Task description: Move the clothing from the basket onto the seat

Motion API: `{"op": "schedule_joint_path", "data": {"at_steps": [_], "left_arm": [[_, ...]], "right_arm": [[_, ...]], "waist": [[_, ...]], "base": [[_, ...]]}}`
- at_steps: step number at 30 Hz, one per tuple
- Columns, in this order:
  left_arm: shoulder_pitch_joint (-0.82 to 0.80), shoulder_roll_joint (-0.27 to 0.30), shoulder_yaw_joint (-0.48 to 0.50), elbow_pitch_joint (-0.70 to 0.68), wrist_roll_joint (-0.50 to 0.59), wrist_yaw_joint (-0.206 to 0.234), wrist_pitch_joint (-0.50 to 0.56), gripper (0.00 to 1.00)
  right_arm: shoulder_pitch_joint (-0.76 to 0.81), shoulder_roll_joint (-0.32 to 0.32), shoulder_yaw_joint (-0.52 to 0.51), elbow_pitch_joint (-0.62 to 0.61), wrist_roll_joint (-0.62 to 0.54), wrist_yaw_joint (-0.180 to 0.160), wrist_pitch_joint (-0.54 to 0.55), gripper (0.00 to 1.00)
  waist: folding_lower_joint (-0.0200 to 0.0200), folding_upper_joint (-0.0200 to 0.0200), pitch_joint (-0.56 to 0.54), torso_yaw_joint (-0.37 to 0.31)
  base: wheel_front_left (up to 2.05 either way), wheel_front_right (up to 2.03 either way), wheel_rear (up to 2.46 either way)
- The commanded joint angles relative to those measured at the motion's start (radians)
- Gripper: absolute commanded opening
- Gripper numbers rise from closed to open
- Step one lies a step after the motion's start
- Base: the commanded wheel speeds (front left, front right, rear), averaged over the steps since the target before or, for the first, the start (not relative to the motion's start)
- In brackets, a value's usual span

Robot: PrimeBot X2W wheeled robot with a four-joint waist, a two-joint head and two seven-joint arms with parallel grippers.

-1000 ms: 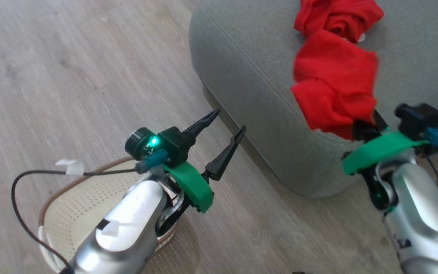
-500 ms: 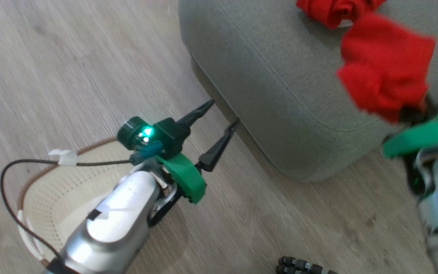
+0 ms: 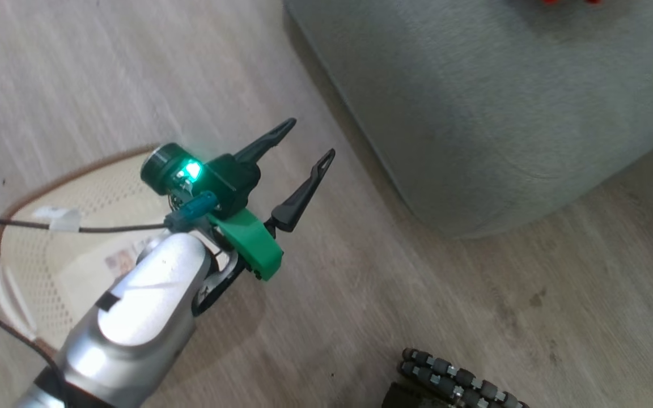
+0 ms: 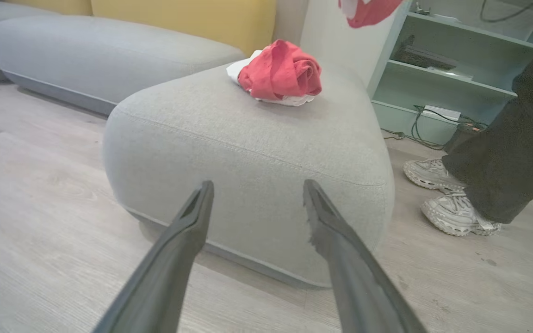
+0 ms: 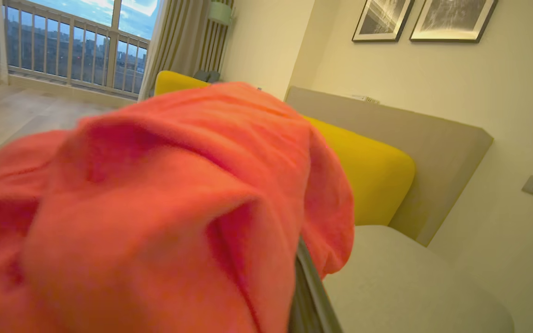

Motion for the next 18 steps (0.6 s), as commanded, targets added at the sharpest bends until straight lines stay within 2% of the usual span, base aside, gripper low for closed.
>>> {"op": "schedule_joint_path", "data": {"at_steps": [1, 7, 11, 18], "left_arm": [[-0.047, 0.022, 0.026, -0.038, 0.004, -0.001, -0.01, 1.0], [-0.063, 0.038, 0.018, -0.04, 0.005, -0.001, -0.01, 1.0], [-0.071, 0.047, 0.001, -0.045, 0.006, -0.001, -0.01, 1.0], [-0.087, 0.066, -0.016, -0.051, 0.003, -0.001, -0.01, 1.0]], "right_arm": [[-0.062, -0.04, -0.024, -0.011, -0.024, 0.0, 0.017, 0.0], [-0.206, -0.088, -0.109, 0.052, -0.081, 0.0, 0.069, 0.0], [-0.295, -0.143, -0.172, 0.106, -0.132, 0.0, 0.108, 0.0], [-0.391, -0.217, -0.397, 0.2, -0.241, 0.0, 0.192, 0.0]], "waist": [[-0.0003, 0.0, 0.048, 0.047], [-0.0003, 0.0, 0.105, 0.093], [-0.0003, 0.0, 0.149, 0.131], [-0.0003, 0.0, 0.226, 0.193]], "base": [[0.0, 0.0, 0.0], [0.0, 0.0, 0.0], [0.0, 0.0, 0.0], [0.0, 0.0, 0.0]]}}
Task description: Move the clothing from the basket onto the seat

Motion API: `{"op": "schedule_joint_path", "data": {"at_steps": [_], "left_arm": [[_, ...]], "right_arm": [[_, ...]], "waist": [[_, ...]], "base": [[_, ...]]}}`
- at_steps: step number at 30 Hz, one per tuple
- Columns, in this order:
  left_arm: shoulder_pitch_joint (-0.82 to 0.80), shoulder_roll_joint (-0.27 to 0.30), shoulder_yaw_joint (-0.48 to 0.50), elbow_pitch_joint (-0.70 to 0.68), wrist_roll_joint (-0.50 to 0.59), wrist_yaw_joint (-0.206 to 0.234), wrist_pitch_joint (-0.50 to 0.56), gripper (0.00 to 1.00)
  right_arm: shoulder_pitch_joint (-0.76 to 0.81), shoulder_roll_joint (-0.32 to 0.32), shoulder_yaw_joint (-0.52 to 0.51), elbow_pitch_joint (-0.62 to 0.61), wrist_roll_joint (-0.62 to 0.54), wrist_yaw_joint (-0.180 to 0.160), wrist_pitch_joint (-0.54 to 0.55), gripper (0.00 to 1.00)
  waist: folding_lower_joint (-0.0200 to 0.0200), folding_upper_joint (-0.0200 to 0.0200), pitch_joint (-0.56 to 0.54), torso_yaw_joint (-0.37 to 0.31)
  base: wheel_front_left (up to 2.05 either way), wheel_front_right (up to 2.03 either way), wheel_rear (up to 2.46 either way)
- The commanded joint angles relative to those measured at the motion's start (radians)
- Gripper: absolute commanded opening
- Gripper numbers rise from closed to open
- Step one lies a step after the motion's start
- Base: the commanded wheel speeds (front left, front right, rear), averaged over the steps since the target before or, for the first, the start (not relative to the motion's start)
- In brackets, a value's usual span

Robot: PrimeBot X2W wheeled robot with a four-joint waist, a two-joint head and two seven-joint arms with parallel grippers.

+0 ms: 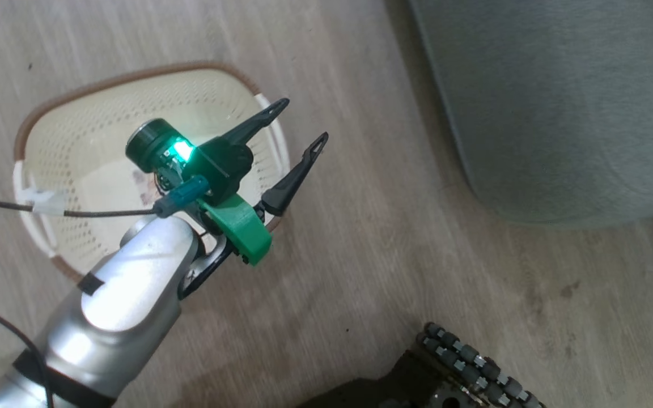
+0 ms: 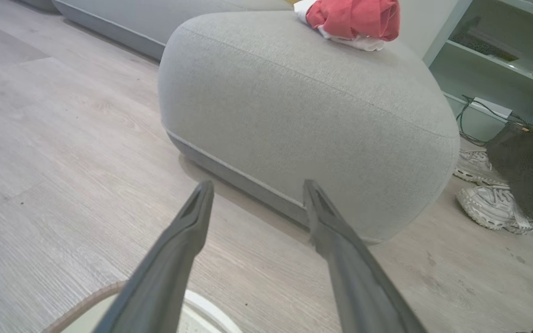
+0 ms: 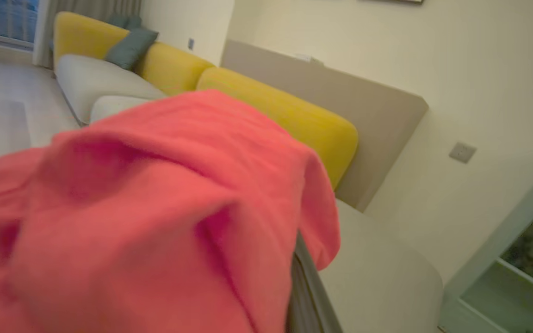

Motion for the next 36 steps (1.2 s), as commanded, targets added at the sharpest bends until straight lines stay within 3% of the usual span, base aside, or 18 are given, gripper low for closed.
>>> {"op": "schedule_joint_path", "data": {"at_steps": [1, 13, 14, 15, 16, 17, 26, 36], "left_arm": [[-0.021, 0.021, 0.02, -0.037, 0.002, -0.001, -0.01, 1.0], [-0.027, 0.044, 0.002, -0.055, 0.004, -0.001, -0.01, 1.0], [-0.026, 0.046, 0.001, -0.055, 0.004, -0.001, -0.01, 1.0], [-0.024, 0.048, 0.001, -0.054, 0.003, -0.001, -0.01, 1.0], [-0.023, 0.049, 0.0, -0.054, 0.003, -0.001, -0.01, 1.0], [-0.022, 0.049, 0.0, -0.053, 0.002, -0.001, -0.01, 1.0], [-0.005, 0.024, 0.012, -0.044, -0.011, -0.001, -0.01, 1.0], [0.038, -0.014, 0.051, -0.031, -0.026, -0.001, -0.01, 1.0]], "right_arm": [[-0.031, -0.049, -0.031, -0.028, -0.017, 0.0, 0.01, 0.0], [0.007, -0.054, -0.345, 0.01, -0.185, 0.0, 0.037, 0.0], [0.012, -0.044, -0.368, 0.016, -0.197, 0.0, 0.041, 0.11], [0.014, -0.031, -0.391, 0.019, -0.204, 0.0, 0.036, 0.41], [0.019, -0.019, -0.405, 0.023, -0.216, 0.0, 0.03, 0.92], [0.026, -0.004, -0.417, 0.027, -0.227, 0.0, 0.025, 1.0], [0.158, 0.101, -0.394, 0.049, -0.281, 0.0, -0.066, 1.0], [0.256, 0.051, -0.264, 0.236, -0.219, 0.0, -0.178, 1.0]], "waist": [[-0.0002, 0.0, 0.035, 0.035], [-0.0002, 0.0, 0.13, 0.12], [-0.0002, 0.0, 0.134, 0.121], [-0.0002, 0.0, 0.137, 0.122], [-0.0002, 0.0, 0.138, 0.122], [-0.0002, 0.0, 0.138, 0.122], [-0.0002, 0.0, 0.084, 0.119], [-0.0002, 0.0, -0.02, 0.126]], "base": [[0.0, 0.0, 0.0], [0.0, 0.0, 0.0], [0.0, 0.0, 0.0], [0.0, 0.0, 0.0], [0.0, 0.0, 0.0], [0.0, 0.0, 0.0], [0.0, 0.0, 0.0], [0.0, 0.0, 0.0]]}}
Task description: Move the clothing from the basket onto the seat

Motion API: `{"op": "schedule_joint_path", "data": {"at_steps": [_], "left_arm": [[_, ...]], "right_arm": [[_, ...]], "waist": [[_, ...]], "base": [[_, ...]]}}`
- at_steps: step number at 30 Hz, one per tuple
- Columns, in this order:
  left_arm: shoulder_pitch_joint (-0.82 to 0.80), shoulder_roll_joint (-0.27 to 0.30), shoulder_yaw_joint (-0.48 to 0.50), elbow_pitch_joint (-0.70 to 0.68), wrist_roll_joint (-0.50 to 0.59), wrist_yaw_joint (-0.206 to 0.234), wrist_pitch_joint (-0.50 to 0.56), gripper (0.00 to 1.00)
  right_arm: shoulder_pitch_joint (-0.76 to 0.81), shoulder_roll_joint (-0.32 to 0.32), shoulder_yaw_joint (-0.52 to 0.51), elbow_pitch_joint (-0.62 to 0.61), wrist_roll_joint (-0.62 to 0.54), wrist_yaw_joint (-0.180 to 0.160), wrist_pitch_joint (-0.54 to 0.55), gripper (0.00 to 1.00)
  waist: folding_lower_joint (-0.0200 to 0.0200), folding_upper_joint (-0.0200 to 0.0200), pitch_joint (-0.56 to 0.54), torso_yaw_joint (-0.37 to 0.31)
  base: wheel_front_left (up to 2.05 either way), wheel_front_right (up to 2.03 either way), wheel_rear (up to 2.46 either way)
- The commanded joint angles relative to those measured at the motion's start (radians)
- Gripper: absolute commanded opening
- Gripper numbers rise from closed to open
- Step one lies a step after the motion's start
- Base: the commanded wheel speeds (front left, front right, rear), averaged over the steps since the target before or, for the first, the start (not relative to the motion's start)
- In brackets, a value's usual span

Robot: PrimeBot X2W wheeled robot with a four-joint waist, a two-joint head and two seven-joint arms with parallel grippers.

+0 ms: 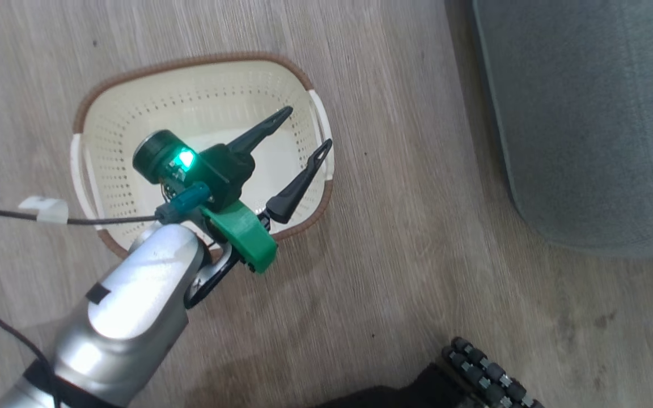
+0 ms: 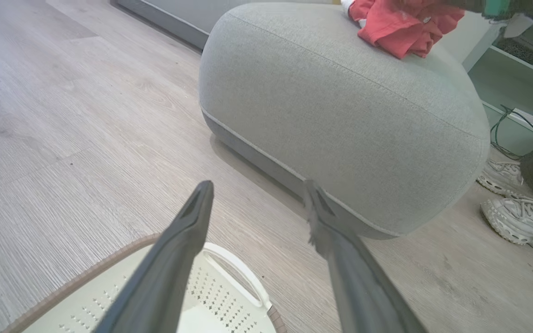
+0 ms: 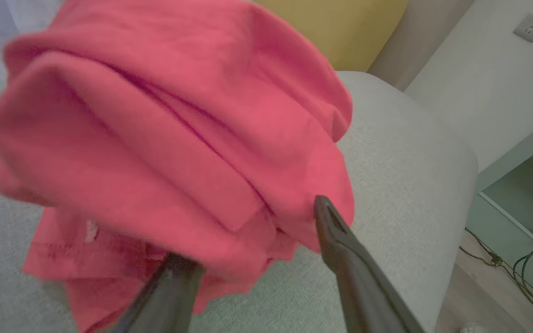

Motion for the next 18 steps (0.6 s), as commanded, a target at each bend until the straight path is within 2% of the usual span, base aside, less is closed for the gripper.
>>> {"op": "schedule_joint_path", "data": {"at_steps": [1, 6, 13, 18], "left_arm": [[0.013, 0.003, 0.038, -0.024, -0.006, -0.001, -0.01, 1.0], [0.042, -0.02, 0.072, -0.016, -0.004, -0.001, -0.01, 1.0], [0.091, -0.058, 0.133, 0.002, 0.007, -0.001, -0.01, 1.0], [0.127, -0.08, 0.192, 0.013, 0.018, -0.001, -0.01, 1.0]], "right_arm": [[0.022, -0.044, 0.028, -0.008, 0.013, 0.0, -0.017, 1.0], [0.065, -0.043, 0.134, 0.045, 0.126, 0.0, -0.043, 1.0], [0.228, -0.011, 0.332, -0.129, 0.336, 0.0, -0.044, 1.0], [0.339, 0.02, 0.467, -0.253, 0.426, 0.0, -0.045, 1.0]], "waist": [[0.0001, 0.0, -0.027, 0.006], [0.0001, 0.0, -0.088, 0.017], [0.0001, 0.0, -0.178, 0.052], [0.0001, 0.0, -0.242, 0.087]], "base": [[0.0, 0.0, 0.0], [0.0, 0.0, 0.0], [0.0, 0.0, 0.0], [0.0, 0.0, 0.0]]}}
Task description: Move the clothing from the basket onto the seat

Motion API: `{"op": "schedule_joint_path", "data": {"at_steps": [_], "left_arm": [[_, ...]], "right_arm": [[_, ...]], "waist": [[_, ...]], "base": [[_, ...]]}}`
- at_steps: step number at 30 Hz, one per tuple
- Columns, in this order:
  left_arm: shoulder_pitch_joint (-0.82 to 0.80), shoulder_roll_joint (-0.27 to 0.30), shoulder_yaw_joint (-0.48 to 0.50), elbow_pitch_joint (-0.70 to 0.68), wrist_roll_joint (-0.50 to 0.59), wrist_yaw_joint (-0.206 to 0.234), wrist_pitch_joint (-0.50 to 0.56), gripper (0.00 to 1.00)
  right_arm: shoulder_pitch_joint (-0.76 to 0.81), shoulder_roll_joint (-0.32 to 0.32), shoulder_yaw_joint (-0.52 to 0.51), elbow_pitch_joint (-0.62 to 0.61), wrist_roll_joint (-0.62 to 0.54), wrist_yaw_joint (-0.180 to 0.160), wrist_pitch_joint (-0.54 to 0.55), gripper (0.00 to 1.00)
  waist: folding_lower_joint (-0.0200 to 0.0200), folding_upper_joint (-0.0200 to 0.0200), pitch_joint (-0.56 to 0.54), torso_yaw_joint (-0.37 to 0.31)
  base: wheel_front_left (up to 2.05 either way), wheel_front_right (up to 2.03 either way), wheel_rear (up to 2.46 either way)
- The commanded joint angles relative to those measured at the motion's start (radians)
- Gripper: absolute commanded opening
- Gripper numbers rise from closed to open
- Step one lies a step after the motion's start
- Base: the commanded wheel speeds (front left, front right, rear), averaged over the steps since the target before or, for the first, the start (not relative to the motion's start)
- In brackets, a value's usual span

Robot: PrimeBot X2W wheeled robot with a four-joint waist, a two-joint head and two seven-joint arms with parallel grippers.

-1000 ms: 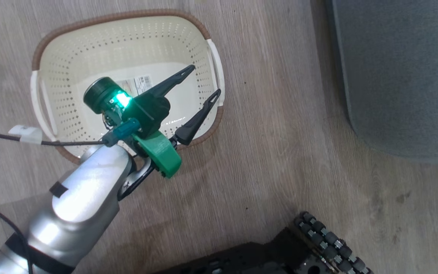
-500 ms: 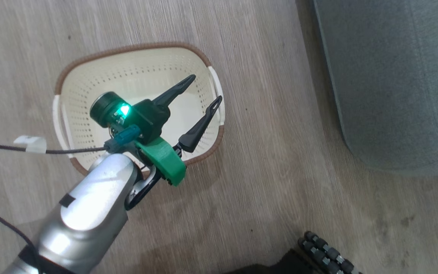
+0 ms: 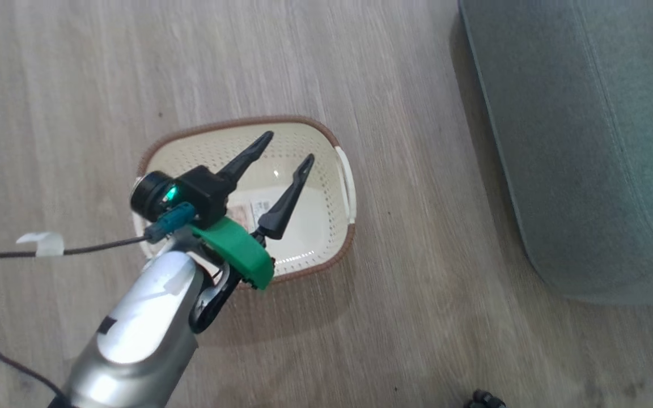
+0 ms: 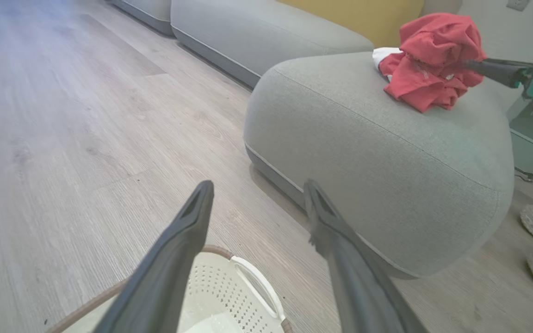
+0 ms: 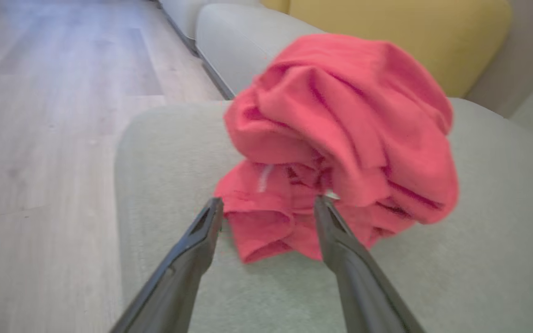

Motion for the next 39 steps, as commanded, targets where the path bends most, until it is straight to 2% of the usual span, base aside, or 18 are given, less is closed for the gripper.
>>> {"op": "schedule_joint_path", "data": {"at_steps": [1, 10, 19, 31, 39], "left_arm": [[0.001, 0.005, 0.05, -0.024, 0.009, -0.001, -0.01, 1.0], [0.081, -0.036, 0.239, 0.005, 0.072, 0.005, -0.01, 1.0], [0.164, -0.063, 0.426, 0.021, 0.161, 0.031, -0.01, 1.0], [0.27, -0.093, 0.582, 0.035, 0.234, 0.052, -0.01, 1.0], [0.359, -0.111, 0.636, 0.019, 0.282, 0.058, -0.01, 1.0]], "right_arm": [[0.018, -0.013, 0.038, -0.056, 0.016, 0.0, -0.009, 1.0], [0.128, 0.084, 0.161, -0.235, 0.039, 0.0, -0.009, 1.0], [0.206, 0.154, 0.25, -0.312, 0.064, 0.0, -0.009, 1.0], [0.312, 0.213, 0.328, -0.315, 0.103, 0.0, -0.009, 1.0], [0.391, 0.241, 0.358, -0.319, 0.122, 0.0, -0.009, 1.0]], "waist": [[0.0001, 0.0, -0.044, 0.034], [0.0001, 0.0, -0.156, 0.127], [0.0001, 0.0, -0.241, 0.193], [0.0001, 0.0, -0.342, 0.21], [0.0001, 0.0, -0.402, 0.196]], "base": [[0.0, 0.0, 0.0], [0.0, 0.0, 0.0], [0.0, 0.0, 0.0], [0.0, 0.0, 0.0], [0.0, 0.0, 0.0]]}}
